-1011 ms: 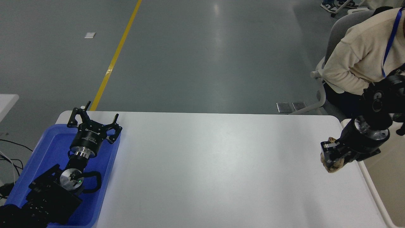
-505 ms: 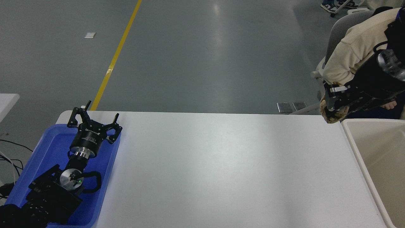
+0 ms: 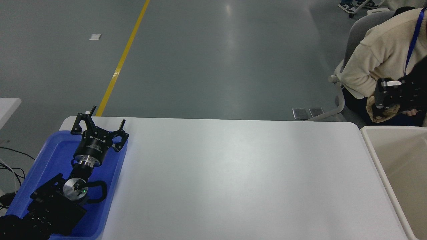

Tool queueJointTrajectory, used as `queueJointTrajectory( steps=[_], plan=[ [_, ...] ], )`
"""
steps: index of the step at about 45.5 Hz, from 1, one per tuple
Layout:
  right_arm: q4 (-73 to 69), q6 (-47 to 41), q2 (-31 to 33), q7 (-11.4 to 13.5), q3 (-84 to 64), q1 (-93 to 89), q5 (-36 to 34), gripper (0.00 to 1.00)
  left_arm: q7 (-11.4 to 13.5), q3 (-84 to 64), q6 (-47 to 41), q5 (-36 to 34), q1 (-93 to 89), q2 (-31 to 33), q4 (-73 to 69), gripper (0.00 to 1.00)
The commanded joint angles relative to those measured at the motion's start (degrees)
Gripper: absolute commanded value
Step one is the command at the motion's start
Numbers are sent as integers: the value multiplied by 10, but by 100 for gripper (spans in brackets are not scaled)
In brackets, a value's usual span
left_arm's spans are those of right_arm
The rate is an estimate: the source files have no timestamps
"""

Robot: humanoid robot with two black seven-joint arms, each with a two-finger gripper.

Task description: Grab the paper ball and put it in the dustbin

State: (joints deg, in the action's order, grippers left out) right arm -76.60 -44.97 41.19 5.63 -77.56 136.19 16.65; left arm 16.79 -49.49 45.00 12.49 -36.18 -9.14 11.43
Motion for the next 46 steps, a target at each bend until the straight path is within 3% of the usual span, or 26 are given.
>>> queueJointTrajectory(
  steps=[1,7,18,25,31,46],
  plan=[
    [136,0,78,0,-22,-133,9,0,0,0,0,0,1,0,0,100],
    [240,0,82,0,34,-323,-5,0,0,0,0,0,0,0,0,100],
    [435,253,70,0,289,-700,-19,0,0,-1,0,0,0,0,0,100],
    [695,361,-76,-1,442,-935,-13,0,1,-1,0,0,0,0,0,100],
    [822,404,-166,-1,466,-1009,-11,0,1,-1,0,0,1,0,0,100],
    [828,466,-190,-1,465,-1036,-10,0,1,-2,0,0,1,0,0,100]
  ],
)
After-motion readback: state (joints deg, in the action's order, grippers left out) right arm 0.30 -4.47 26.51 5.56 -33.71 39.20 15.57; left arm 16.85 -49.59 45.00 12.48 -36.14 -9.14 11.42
